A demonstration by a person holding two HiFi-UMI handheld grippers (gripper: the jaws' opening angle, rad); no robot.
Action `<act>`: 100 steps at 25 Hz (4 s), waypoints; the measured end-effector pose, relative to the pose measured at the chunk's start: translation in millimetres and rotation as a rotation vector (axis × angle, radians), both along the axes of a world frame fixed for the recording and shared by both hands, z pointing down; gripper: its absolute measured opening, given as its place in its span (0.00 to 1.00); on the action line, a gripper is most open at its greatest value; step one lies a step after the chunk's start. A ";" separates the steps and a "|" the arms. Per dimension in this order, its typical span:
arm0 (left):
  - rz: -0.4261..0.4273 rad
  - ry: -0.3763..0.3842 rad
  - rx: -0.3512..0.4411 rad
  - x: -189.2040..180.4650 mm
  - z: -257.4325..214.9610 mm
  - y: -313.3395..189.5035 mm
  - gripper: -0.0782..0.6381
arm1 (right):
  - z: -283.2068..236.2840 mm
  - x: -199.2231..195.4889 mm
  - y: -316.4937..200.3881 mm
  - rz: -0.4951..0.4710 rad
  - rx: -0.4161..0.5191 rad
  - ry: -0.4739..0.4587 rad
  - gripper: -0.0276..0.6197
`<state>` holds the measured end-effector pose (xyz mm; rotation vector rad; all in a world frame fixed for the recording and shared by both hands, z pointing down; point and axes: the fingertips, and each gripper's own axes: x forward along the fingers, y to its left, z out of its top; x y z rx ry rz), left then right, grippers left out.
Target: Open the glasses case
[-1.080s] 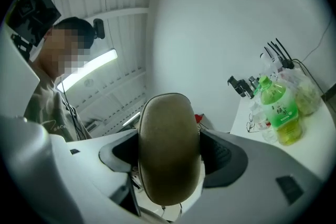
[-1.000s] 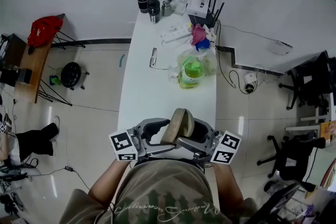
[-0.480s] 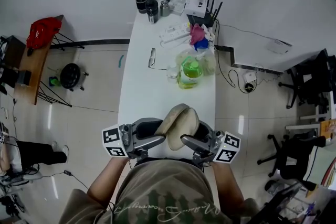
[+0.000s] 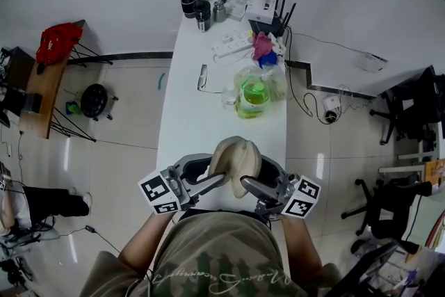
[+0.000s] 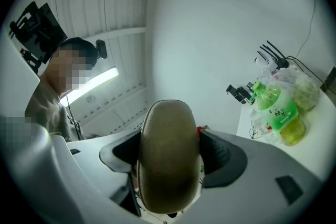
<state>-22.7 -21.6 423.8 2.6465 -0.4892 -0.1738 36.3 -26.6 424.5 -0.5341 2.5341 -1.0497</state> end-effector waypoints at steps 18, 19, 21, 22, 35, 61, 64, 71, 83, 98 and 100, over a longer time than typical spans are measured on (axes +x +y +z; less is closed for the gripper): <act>-0.262 -0.137 -0.069 -31.7 36.7 -28.1 0.31 | 90.1 -44.5 9.8 0.018 -0.183 0.347 0.58; -0.269 -0.135 -0.070 -32.3 36.8 -28.7 0.31 | 96.9 -46.3 11.1 0.021 -0.166 0.389 0.58; -0.262 -0.145 -0.071 -30.6 38.9 -28.1 0.31 | 104.3 -42.2 9.3 0.063 -0.163 0.406 0.47; -0.252 -0.162 -0.069 -29.7 41.9 -26.9 0.31 | 105.4 -37.9 6.9 0.093 -0.171 0.393 0.44; -0.137 -0.159 -0.188 -21.8 74.6 -1.7 0.21 | 86.4 -2.2 -9.1 0.067 -0.043 0.481 0.13; 0.620 0.388 -0.034 2.3 -29.5 93.9 0.20 | -11.6 -14.9 81.2 -0.599 0.141 -0.167 0.13; 0.540 0.353 -0.065 1.8 -18.9 77.1 0.21 | 1.6 -11.1 62.7 -0.499 0.104 -0.123 0.13; 0.298 0.291 -0.159 -10.2 11.7 35.3 0.21 | 38.7 -11.7 20.4 -0.265 -0.004 0.014 0.13; 0.183 -0.014 -0.141 -15.1 58.0 33.9 0.34 | 104.1 4.9 -9.0 -0.071 -0.252 0.176 0.13; 0.098 0.079 -0.167 -21.2 50.1 21.1 0.25 | 169.9 31.6 -48.3 0.130 -0.384 0.186 0.13; 0.096 0.090 -0.186 -17.4 52.4 22.9 0.13 | 199.8 24.7 -53.3 0.122 -0.429 0.250 0.13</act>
